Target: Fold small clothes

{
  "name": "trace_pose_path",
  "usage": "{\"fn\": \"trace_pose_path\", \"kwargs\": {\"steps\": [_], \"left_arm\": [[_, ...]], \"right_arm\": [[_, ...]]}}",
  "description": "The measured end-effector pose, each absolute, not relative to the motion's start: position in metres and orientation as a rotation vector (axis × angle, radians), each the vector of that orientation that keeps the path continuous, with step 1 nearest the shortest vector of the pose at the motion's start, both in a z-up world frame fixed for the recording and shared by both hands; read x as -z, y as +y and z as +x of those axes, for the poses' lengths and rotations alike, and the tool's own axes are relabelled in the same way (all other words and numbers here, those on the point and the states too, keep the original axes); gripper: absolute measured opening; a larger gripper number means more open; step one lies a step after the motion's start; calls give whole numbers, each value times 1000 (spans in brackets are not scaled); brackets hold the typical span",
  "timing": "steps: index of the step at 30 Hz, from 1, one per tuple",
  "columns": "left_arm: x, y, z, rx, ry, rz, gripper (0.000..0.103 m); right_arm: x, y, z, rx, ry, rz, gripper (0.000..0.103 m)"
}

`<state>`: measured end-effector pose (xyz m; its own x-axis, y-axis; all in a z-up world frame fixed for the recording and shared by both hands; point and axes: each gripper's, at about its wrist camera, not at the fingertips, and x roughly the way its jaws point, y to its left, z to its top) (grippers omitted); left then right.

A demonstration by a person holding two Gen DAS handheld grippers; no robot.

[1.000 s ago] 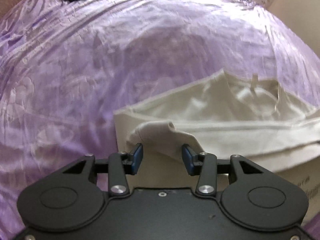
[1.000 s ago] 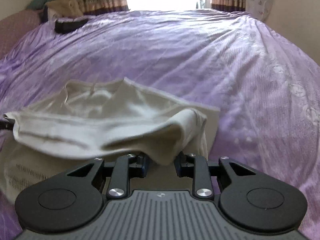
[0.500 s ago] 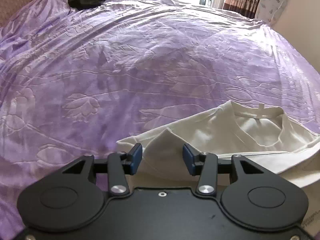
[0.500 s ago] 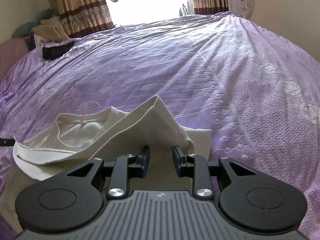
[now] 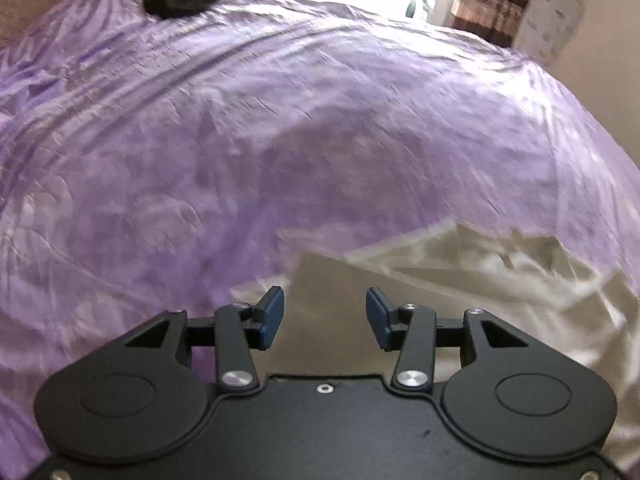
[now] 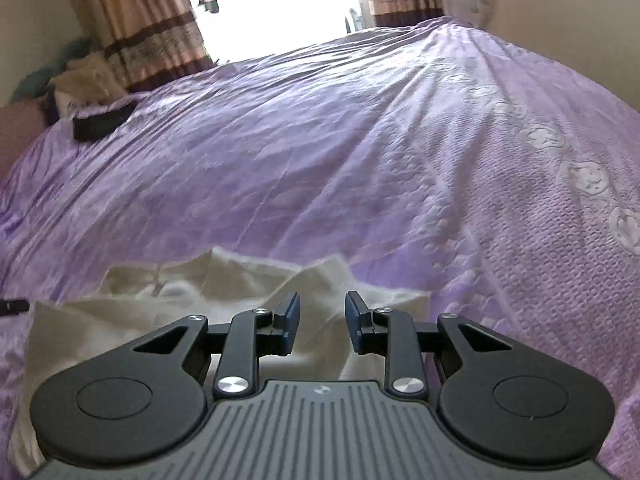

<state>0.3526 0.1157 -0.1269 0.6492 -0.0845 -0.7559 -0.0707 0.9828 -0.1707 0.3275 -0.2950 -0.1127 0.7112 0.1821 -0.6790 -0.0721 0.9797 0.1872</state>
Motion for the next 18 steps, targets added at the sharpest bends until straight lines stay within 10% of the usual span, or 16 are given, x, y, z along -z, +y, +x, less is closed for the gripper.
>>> {"fn": "trace_pose_path", "kwargs": {"steps": [18], "left_arm": [[171, 105, 383, 42, 961, 135, 51]], "right_arm": [[145, -220, 298, -378, 916, -21, 32]]}}
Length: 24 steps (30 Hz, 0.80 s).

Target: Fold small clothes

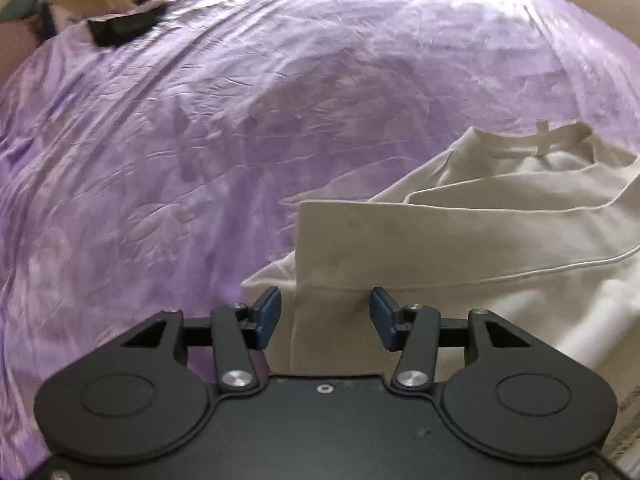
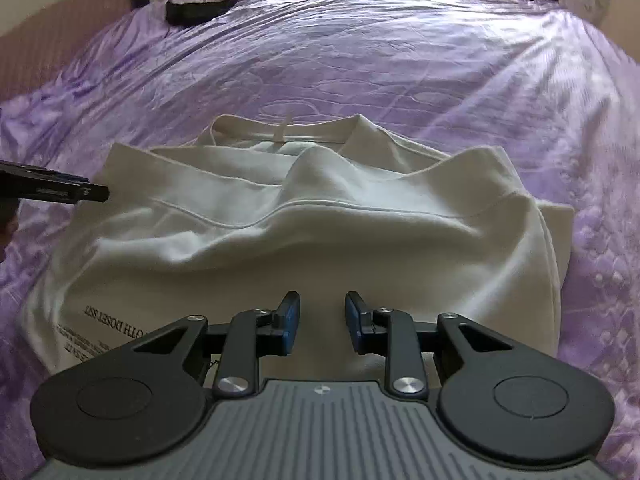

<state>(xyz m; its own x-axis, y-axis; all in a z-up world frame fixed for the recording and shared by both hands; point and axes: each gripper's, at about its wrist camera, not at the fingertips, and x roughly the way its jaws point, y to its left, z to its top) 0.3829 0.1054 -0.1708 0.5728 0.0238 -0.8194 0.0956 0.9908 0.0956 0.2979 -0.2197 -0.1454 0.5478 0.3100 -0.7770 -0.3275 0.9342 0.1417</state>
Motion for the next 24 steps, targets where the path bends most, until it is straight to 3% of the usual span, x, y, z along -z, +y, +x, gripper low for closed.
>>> {"fn": "trace_pose_path", "kwargs": {"steps": [3, 4, 5, 8, 14, 19, 20, 22, 24], "left_arm": [[181, 101, 395, 94, 983, 134, 41], [182, 100, 395, 75, 983, 135, 8], [181, 102, 396, 47, 991, 111, 6], [164, 118, 382, 4, 927, -40, 6], [126, 137, 355, -113, 785, -78, 8], [159, 140, 374, -205, 912, -16, 13], [170, 141, 378, -253, 945, 16, 14], [183, 149, 377, -316, 1008, 8, 30], [181, 160, 361, -284, 982, -96, 32]], "right_arm": [[146, -224, 298, -360, 916, -10, 32], [145, -227, 297, -356, 912, -3, 32], [143, -228, 297, -350, 909, 2, 33], [141, -233, 297, -339, 904, 17, 32], [137, -237, 294, -339, 899, 4, 33], [140, -240, 295, -332, 904, 33, 33], [141, -240, 297, -330, 904, 43, 33], [144, -241, 301, -316, 902, 59, 33], [143, -244, 306, -312, 890, 92, 33]]}}
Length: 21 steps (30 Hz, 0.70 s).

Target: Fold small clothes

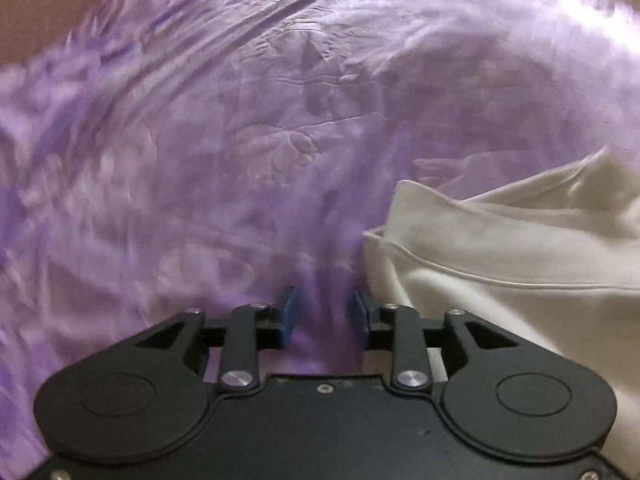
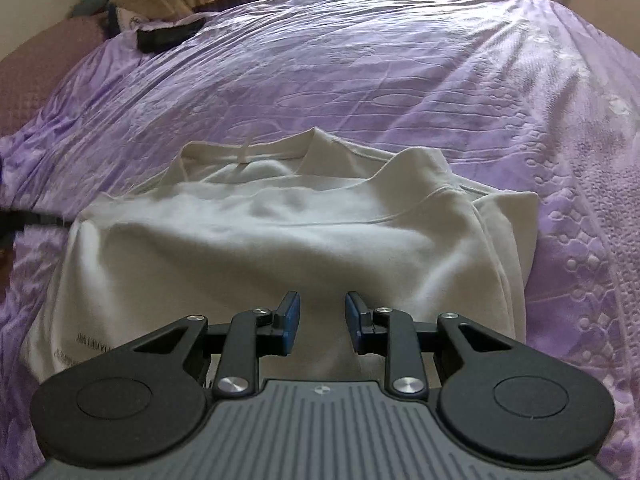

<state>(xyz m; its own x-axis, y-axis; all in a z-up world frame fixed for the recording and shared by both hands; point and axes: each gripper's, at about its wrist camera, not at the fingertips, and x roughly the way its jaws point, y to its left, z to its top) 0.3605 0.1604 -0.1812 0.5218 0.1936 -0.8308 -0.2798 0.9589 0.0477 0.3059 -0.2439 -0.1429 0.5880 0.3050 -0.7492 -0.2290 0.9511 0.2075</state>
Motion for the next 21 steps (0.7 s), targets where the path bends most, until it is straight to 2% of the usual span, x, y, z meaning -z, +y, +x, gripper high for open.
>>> {"fn": "trace_pose_path", "kwargs": {"steps": [2, 5, 7, 10, 18, 20, 21], "left_arm": [[173, 165, 339, -232, 963, -148, 41], [164, 152, 309, -169, 962, -66, 47], [167, 147, 294, -102, 986, -39, 49], [181, 145, 282, -42, 1044, -41, 50], [199, 140, 284, -74, 1071, -72, 52], [201, 139, 285, -73, 1068, -59, 53], [200, 138, 284, -72, 1067, -55, 53]], "right_arm": [[138, -247, 307, -296, 858, 107, 32], [127, -260, 310, -218, 800, 95, 33], [124, -274, 311, -177, 794, 121, 45], [128, -295, 315, -136, 809, 141, 54], [151, -291, 341, -122, 826, 21, 55], [150, -287, 343, -135, 802, 10, 52], [150, -285, 345, -139, 801, 9, 31]]}}
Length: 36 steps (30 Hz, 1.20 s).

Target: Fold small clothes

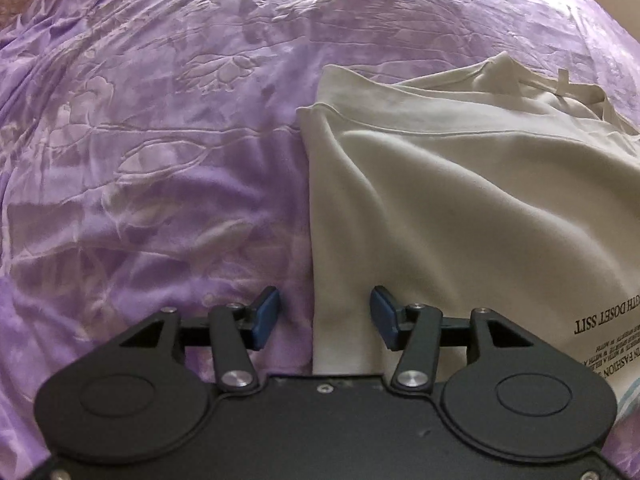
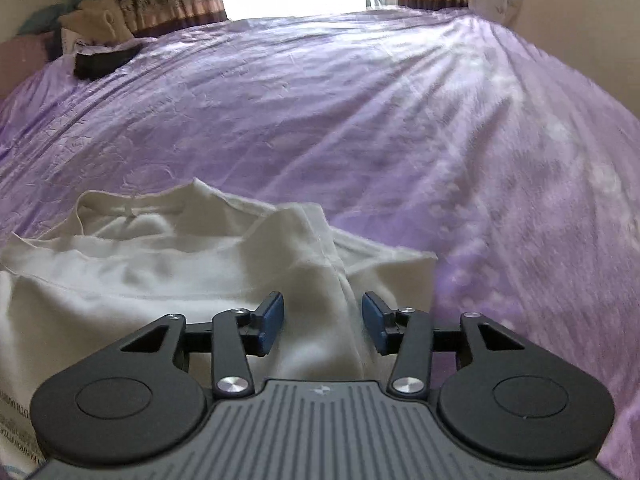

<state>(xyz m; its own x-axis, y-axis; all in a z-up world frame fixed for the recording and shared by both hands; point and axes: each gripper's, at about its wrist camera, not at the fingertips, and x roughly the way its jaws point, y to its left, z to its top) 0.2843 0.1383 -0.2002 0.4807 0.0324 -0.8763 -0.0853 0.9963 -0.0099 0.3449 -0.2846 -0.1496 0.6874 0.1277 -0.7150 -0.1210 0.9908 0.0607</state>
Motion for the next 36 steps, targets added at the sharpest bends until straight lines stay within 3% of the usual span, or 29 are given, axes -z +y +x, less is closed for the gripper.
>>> {"fn": "trace_pose_path", "kwargs": {"steps": [1, 7, 10, 14, 18, 28, 36], "left_arm": [[200, 138, 285, -70, 1066, -51, 53], [202, 141, 287, -65, 1061, -50, 56], [205, 139, 286, -67, 1060, -49, 57], [199, 141, 280, -75, 1057, -57, 57], [191, 143, 267, -67, 1076, -61, 56], [192, 143, 213, -60, 1108, -114, 56], [208, 125, 197, -48, 1127, -52, 57]], "right_arm": [[149, -283, 346, -135, 806, 9, 4], [136, -297, 341, -6, 701, 151, 4], [149, -293, 352, 42, 772, 125, 5], [162, -295, 352, 24, 793, 134, 13], [148, -305, 329, 5, 795, 147, 41], [133, -335, 236, -64, 858, 96, 63], [173, -337, 199, -86, 980, 74, 75]]}}
